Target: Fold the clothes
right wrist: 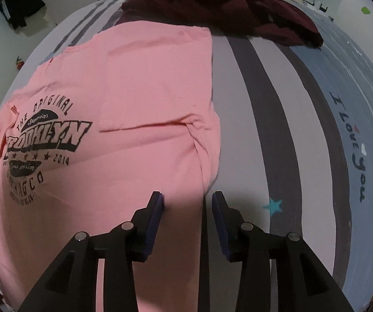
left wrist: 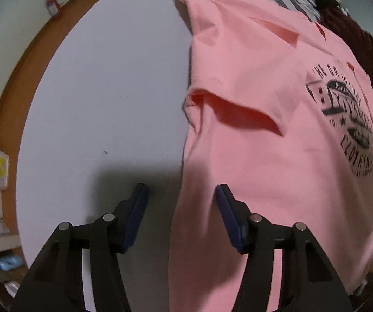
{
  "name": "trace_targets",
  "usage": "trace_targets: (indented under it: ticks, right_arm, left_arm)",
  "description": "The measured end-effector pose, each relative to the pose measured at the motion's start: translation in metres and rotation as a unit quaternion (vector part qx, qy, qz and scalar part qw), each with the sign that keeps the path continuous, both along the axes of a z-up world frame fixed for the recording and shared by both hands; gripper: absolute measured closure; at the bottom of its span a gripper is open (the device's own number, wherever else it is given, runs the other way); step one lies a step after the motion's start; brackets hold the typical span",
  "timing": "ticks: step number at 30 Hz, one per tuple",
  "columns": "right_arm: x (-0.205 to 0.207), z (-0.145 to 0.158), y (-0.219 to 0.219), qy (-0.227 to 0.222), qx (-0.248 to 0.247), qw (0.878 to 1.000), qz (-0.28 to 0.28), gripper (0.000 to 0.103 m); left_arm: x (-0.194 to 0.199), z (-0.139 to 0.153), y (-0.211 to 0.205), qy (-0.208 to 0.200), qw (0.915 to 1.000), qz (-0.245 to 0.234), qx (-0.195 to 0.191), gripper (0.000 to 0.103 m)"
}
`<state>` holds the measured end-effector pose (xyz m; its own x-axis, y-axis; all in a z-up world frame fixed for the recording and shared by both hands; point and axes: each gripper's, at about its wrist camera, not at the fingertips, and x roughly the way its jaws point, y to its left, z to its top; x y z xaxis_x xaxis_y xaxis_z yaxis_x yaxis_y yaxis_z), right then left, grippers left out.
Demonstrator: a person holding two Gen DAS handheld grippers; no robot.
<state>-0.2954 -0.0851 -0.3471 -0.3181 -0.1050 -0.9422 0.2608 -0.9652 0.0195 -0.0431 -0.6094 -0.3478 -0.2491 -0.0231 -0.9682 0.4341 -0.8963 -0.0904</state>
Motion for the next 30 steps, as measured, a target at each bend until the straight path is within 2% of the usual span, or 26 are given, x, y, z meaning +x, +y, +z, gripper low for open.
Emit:
trace_targets:
  ticks: [2, 4, 6, 11, 14, 16, 20, 22, 23, 24, 26, 27, 28, 30]
  right_arm:
    - [-0.001, 0.005, -0.001, 0.006, -0.001, 1.0, 0.0, 0.067]
    - [-0.006, 0.014, -0.004, 0.023, -0.007, 1.0, 0.001, 0.067]
    - [-0.02, 0.023, -0.008, 0.041, -0.013, 0.999, 0.002, 0.067]
    - [-0.071, 0.031, -0.028, 0.082, -0.017, 0.996, 0.009, 0.067]
    - [-0.106, 0.029, -0.045, 0.098, -0.016, 0.995, 0.015, 0.067]
    - [-0.125, 0.027, -0.054, 0.103, -0.017, 0.994, 0.013, 0.067]
    - [-0.159, 0.02, -0.067, 0.103, -0.021, 0.994, 0.006, 0.067]
    - [-0.169, 0.016, -0.07, 0.1, -0.026, 0.995, 0.004, 0.067]
    - [-0.172, 0.014, -0.07, 0.098, -0.028, 0.995, 0.004, 0.067]
    - [-0.174, 0.011, -0.071, 0.094, -0.028, 0.995, 0.004, 0.067]
    - [-0.177, 0.002, -0.07, 0.084, -0.024, 0.996, 0.004, 0.067]
    - [-0.178, -0.002, -0.07, 0.079, -0.023, 0.997, 0.003, 0.067]
    - [-0.178, -0.007, -0.069, 0.073, -0.022, 0.997, 0.001, 0.067]
    - [-0.178, -0.013, -0.065, 0.068, -0.026, 0.997, -0.003, 0.067]
  left_arm:
    - [-0.001, 0.021, -0.005, 0.035, 0.999, 0.026, -0.002, 0.052]
    - [-0.01, 0.048, -0.011, 0.078, 0.9955, 0.045, -0.029, 0.052]
    - [-0.036, 0.061, -0.014, 0.096, 0.9939, 0.028, -0.047, 0.052]
    - [-0.151, 0.059, -0.049, 0.125, 0.9884, -0.054, -0.068, 0.052]
    - [-0.235, 0.049, -0.029, 0.145, 0.983, -0.098, -0.057, 0.052]
    - [-0.278, 0.036, -0.034, 0.136, 0.9835, -0.11, -0.046, 0.052]
    - [-0.364, -0.008, -0.03, 0.109, 0.9855, -0.127, -0.028, 0.052]
    - [-0.362, -0.024, -0.025, 0.094, 0.985, -0.14, -0.035, 0.053]
    - [-0.358, -0.031, -0.022, 0.087, 0.9846, -0.147, -0.04, 0.065]
    - [-0.357, -0.034, -0.018, 0.077, 0.9839, -0.153, -0.051, 0.071]
    - [-0.356, -0.033, -0.016, 0.086, 0.9823, -0.155, -0.06, 0.09]
    - [-0.358, -0.031, -0.018, 0.09, 0.983, -0.15, -0.055, 0.093]
    - [-0.361, -0.03, -0.02, 0.094, 0.9839, -0.144, -0.049, 0.101]
    - [-0.37, -0.024, -0.019, 0.098, 0.9826, -0.148, -0.055, 0.101]
